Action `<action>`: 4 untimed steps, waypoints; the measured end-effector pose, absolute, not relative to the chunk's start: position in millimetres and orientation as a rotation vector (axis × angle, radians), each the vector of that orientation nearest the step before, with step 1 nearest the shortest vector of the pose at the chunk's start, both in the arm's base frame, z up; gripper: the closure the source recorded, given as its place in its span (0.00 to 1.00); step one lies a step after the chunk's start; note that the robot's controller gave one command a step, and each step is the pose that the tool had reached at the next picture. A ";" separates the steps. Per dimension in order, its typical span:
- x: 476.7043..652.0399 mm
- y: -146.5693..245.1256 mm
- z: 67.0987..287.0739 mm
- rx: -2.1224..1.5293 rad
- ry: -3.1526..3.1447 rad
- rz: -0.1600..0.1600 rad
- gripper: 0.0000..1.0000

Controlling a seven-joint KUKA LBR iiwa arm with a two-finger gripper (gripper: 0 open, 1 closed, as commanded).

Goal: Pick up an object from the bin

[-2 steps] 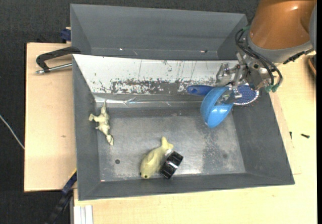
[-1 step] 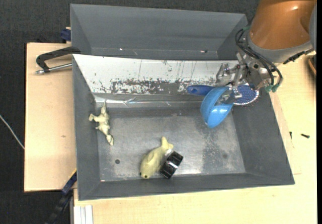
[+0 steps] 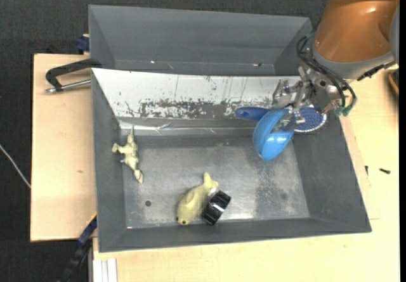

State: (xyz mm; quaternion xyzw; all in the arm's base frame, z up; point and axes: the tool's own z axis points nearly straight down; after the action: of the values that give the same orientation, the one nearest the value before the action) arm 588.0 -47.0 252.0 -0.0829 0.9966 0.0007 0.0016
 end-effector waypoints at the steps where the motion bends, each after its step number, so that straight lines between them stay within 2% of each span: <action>1: 588.0 -47.0 252.0 -0.260 3.128 0.002 1.00; 4: 588.0 -47.0 252.0 -0.261 3.128 0.002 1.00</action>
Offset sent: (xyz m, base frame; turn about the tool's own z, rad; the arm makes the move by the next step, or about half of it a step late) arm 0.0000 0.0000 0.0000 0.0000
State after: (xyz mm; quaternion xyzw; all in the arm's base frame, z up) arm 588.0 -47.0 252.0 -0.0830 0.9965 0.0007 0.0016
